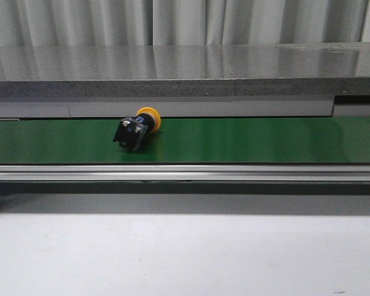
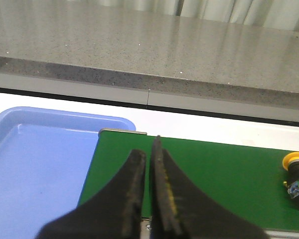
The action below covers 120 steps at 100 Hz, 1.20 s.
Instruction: Move button from left to right
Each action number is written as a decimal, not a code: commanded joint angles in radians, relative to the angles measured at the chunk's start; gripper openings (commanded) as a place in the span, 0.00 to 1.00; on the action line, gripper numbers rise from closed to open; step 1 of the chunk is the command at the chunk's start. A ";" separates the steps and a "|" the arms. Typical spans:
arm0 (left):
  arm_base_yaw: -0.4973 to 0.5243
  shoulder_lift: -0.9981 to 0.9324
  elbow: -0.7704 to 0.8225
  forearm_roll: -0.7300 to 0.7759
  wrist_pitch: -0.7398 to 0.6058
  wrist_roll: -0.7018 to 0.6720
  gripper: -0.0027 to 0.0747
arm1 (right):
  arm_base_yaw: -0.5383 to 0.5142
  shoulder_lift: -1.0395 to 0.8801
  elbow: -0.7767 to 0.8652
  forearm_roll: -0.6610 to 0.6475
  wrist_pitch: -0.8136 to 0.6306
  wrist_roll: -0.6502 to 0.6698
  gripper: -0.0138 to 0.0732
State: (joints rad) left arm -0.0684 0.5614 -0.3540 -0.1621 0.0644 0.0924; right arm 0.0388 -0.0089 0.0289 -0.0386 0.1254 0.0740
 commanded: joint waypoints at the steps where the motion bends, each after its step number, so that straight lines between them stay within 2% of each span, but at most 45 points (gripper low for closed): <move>1: 0.003 0.005 -0.029 -0.008 -0.084 -0.004 0.04 | -0.001 -0.018 0.000 -0.006 -0.136 -0.002 0.08; 22: 0.003 0.005 -0.029 -0.008 -0.084 -0.004 0.04 | -0.002 -0.016 -0.030 -0.006 -0.163 -0.002 0.08; 47: 0.003 0.005 -0.029 -0.008 -0.084 -0.004 0.04 | -0.002 0.095 -0.203 -0.006 0.041 -0.002 0.08; 81: 0.003 0.005 -0.029 -0.008 -0.084 -0.004 0.04 | -0.002 0.523 -0.542 -0.006 0.297 -0.002 0.08; 102: 0.003 0.005 -0.029 -0.008 -0.084 -0.004 0.04 | -0.002 0.797 -0.698 -0.006 0.363 -0.002 0.08; 120: 0.003 0.005 -0.029 -0.008 -0.084 -0.004 0.04 | -0.002 0.959 -0.755 0.007 0.375 -0.002 0.08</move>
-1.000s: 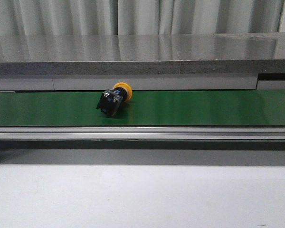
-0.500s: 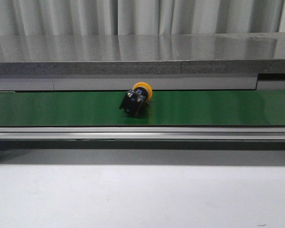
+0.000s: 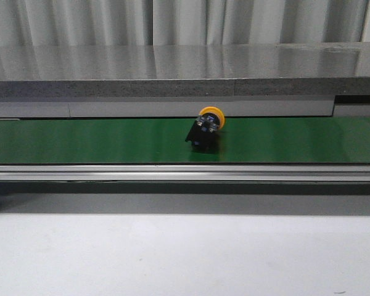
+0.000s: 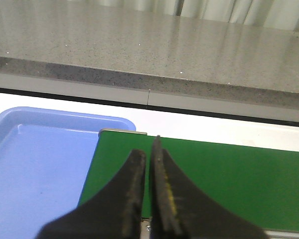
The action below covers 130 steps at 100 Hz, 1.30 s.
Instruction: Move button from left to right
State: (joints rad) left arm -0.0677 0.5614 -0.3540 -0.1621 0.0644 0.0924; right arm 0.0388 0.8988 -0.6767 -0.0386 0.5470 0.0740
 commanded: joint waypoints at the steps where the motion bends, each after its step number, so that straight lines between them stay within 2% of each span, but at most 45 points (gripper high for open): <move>1: 0.002 0.005 -0.029 -0.008 -0.084 -0.004 0.04 | -0.002 0.056 -0.051 0.009 -0.046 -0.002 0.08; 21: 0.002 0.005 -0.029 -0.008 -0.084 -0.004 0.04 | -0.002 0.135 -0.051 0.068 -0.051 -0.002 0.09; 28: 0.002 0.005 -0.029 -0.008 -0.084 -0.004 0.04 | -0.002 0.142 -0.051 0.104 -0.050 -0.002 0.12; 37: 0.002 0.005 -0.029 -0.008 -0.084 -0.004 0.04 | -0.002 0.141 -0.051 0.141 -0.049 -0.002 0.25; 54: 0.002 0.005 -0.029 -0.008 -0.084 -0.004 0.04 | -0.002 0.141 -0.051 0.155 -0.047 -0.002 0.61; 63: 0.002 0.005 -0.029 -0.008 -0.084 -0.004 0.04 | -0.002 0.141 -0.051 0.189 -0.047 -0.002 0.74; 88: 0.002 0.005 -0.029 -0.008 -0.084 -0.004 0.04 | -0.002 0.141 -0.051 0.318 -0.069 -0.003 0.75; 116: 0.002 0.005 -0.029 -0.008 -0.084 -0.004 0.04 | 0.000 0.191 -0.113 0.366 -0.075 -0.003 0.75; 130: 0.002 0.005 -0.029 -0.008 -0.084 -0.004 0.04 | 0.034 0.259 -0.165 0.371 -0.072 -0.003 0.75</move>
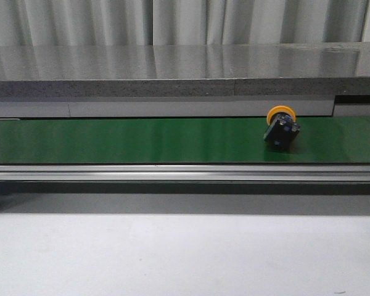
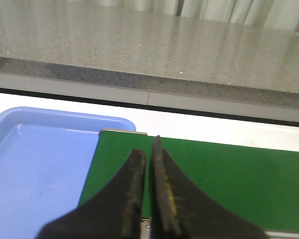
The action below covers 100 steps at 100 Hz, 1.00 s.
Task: Move button from left to right
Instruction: 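Lower the open right gripper onto the button at the belt's end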
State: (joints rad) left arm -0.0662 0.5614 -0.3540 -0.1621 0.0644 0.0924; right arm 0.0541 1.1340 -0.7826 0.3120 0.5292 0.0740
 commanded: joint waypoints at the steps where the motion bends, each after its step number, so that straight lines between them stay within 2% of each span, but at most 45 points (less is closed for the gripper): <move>1: 0.001 0.005 -0.029 -0.008 -0.084 -0.004 0.04 | 0.021 0.032 -0.062 0.020 -0.054 -0.003 0.75; 27: 0.001 0.005 -0.029 -0.008 -0.084 -0.004 0.04 | 0.089 0.196 -0.136 0.022 -0.080 -0.003 0.75; 89: 0.001 0.005 -0.029 -0.008 -0.084 -0.004 0.04 | 0.092 0.424 -0.206 0.021 -0.129 -0.013 0.75; 100: 0.001 0.005 -0.029 -0.008 -0.084 -0.004 0.04 | 0.092 0.446 -0.206 0.021 -0.131 -0.013 0.69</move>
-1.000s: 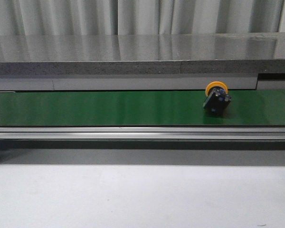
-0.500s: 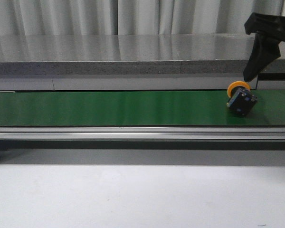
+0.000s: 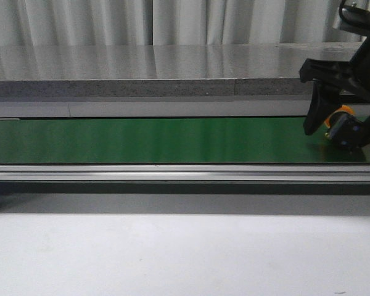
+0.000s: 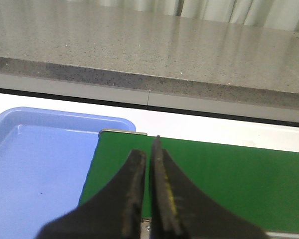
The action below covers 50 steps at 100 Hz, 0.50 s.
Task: Move button from left to right
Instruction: 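Lower the open right gripper onto the button at the belt's end, then grasp the button with the right gripper and lift it off the belt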
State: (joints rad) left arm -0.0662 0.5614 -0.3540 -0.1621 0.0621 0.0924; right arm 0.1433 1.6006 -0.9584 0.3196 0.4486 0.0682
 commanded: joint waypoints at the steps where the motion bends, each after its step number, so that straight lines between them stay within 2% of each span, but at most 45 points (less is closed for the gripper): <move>1: 0.001 0.005 -0.029 -0.008 -0.082 -0.004 0.04 | 0.003 -0.019 -0.031 0.014 -0.051 -0.007 0.67; 15: 0.001 0.005 -0.029 -0.008 -0.082 -0.004 0.04 | 0.003 -0.020 -0.031 0.015 -0.050 -0.007 0.46; 22: 0.001 0.005 -0.029 -0.008 -0.082 -0.004 0.04 | 0.003 -0.027 -0.031 0.015 -0.042 -0.007 0.40; 39: 0.001 0.005 -0.029 -0.008 -0.082 -0.004 0.04 | 0.002 -0.061 -0.032 0.008 -0.026 -0.007 0.38; 50: 0.001 0.005 -0.029 -0.008 -0.082 -0.004 0.04 | -0.002 -0.095 -0.033 -0.046 -0.012 -0.007 0.38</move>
State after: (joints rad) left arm -0.0662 0.5614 -0.3540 -0.1621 0.0621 0.0924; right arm 0.1433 1.5751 -0.9608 0.3103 0.4608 0.0683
